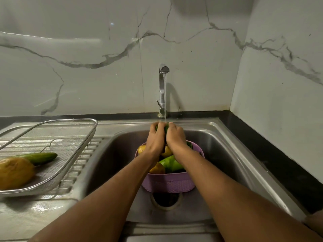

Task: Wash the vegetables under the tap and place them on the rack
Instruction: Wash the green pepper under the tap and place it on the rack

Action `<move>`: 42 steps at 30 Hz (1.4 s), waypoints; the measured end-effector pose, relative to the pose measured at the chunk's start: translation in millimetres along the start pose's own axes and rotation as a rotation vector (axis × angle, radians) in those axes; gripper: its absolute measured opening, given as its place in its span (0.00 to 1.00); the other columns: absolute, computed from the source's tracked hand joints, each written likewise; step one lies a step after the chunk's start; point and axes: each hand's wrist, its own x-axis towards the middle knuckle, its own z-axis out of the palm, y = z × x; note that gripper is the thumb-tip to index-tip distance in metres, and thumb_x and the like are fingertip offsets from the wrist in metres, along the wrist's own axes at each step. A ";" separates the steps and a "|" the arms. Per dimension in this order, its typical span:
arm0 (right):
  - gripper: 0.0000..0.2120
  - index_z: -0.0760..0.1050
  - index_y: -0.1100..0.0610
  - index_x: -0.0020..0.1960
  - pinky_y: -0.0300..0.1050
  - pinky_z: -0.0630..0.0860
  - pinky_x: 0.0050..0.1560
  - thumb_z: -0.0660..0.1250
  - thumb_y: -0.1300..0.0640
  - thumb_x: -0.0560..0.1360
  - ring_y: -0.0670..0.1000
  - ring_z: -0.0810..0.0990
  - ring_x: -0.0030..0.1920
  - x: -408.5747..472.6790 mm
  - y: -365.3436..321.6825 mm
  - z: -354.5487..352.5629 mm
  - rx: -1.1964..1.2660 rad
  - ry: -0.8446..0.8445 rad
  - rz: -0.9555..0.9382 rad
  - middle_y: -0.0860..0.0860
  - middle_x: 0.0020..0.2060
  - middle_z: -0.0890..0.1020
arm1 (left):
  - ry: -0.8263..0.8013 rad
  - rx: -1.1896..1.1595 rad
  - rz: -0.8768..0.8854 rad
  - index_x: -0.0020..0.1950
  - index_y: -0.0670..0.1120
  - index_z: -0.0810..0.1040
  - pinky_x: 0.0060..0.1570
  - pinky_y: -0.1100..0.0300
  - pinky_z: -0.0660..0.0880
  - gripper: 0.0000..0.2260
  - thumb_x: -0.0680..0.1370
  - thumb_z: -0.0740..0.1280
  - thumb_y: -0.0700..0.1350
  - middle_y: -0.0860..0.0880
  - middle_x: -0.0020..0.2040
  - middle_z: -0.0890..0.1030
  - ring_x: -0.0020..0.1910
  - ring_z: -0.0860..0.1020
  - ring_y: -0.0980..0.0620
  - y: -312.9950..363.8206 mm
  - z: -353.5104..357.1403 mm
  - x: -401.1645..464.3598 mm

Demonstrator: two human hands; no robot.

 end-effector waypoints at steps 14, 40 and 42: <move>0.17 0.79 0.59 0.59 0.47 0.78 0.45 0.56 0.50 0.85 0.54 0.81 0.47 6.3 -4.9 6.6 0.379 -0.060 0.230 0.59 0.48 0.81 | 0.124 0.059 0.168 0.66 0.56 0.74 0.55 0.49 0.78 0.19 0.78 0.60 0.59 0.47 0.56 0.80 0.56 0.79 0.48 0.9 1.3 0.7; 0.16 0.79 0.61 0.61 0.50 0.81 0.49 0.61 0.53 0.80 0.59 0.83 0.51 0.0 -6.5 -2.8 0.496 -0.092 0.376 0.62 0.50 0.83 | 0.025 0.137 0.182 0.65 0.61 0.73 0.59 0.46 0.79 0.16 0.78 0.59 0.61 0.47 0.60 0.78 0.58 0.78 0.47 -1.3 1.0 -2.9; 0.18 0.79 0.60 0.63 0.52 0.82 0.54 0.62 0.51 0.80 0.59 0.83 0.53 1.6 -6.6 -4.4 0.532 -0.108 0.390 0.63 0.54 0.83 | 0.024 0.114 0.182 0.65 0.64 0.71 0.60 0.44 0.79 0.20 0.74 0.59 0.64 0.46 0.61 0.77 0.59 0.78 0.47 0.2 6.7 -5.0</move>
